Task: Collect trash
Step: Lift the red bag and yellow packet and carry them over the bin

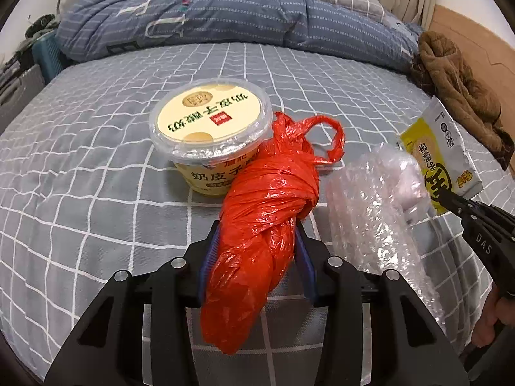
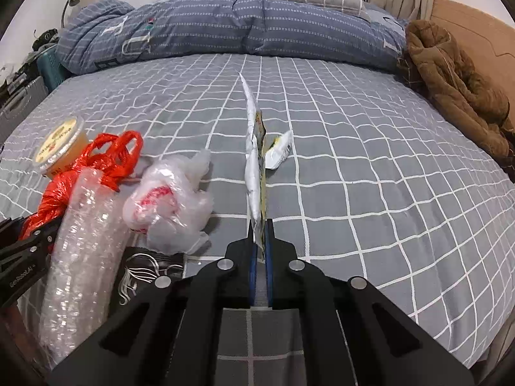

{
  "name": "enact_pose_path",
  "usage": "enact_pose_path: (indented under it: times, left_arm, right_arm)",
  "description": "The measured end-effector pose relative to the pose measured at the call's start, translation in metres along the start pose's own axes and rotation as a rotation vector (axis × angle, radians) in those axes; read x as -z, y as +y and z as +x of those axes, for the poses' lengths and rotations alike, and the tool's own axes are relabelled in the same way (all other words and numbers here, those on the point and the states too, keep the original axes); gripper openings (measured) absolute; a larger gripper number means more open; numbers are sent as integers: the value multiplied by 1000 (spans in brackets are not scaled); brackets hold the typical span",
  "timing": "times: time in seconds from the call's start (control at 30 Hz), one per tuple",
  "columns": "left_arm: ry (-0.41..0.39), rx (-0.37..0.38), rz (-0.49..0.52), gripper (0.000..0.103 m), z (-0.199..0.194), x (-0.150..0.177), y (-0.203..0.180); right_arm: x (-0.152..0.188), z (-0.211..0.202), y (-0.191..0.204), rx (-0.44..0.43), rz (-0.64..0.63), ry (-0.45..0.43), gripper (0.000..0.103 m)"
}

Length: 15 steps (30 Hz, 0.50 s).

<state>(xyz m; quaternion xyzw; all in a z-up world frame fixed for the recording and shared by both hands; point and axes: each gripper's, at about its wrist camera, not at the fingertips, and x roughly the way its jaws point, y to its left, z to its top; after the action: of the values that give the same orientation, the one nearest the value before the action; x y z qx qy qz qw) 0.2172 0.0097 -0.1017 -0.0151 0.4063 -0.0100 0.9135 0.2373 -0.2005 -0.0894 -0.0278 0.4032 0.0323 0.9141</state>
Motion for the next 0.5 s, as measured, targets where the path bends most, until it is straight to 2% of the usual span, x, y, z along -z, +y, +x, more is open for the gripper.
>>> enact_pose_path:
  times: [0.27,0.5]
  left_arm:
    - [-18,12,-11,42,-19,-1,3]
    - [-40,41,-37,42,-42,7,5]
  right_arm:
    - [-4,-25,2,-37,-5,-32,3]
    - [4,-46,2,-108,14,-49,3]
